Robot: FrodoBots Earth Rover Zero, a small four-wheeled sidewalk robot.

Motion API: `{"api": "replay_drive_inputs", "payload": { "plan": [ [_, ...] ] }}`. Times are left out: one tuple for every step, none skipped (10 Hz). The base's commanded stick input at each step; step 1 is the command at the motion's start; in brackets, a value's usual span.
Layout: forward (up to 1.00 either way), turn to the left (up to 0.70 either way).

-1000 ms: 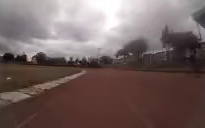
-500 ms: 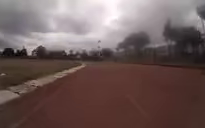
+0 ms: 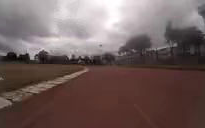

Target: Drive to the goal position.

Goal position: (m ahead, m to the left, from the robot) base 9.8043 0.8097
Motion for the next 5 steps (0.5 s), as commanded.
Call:
{"api": "replay_drive_inputs", "payload": {
  "plan": [
    [1.00,0.00],
    [1.00,0.00],
    [1.00,0.00],
    [1.00,0.00],
    [1.00,0.00]
  ]
}}
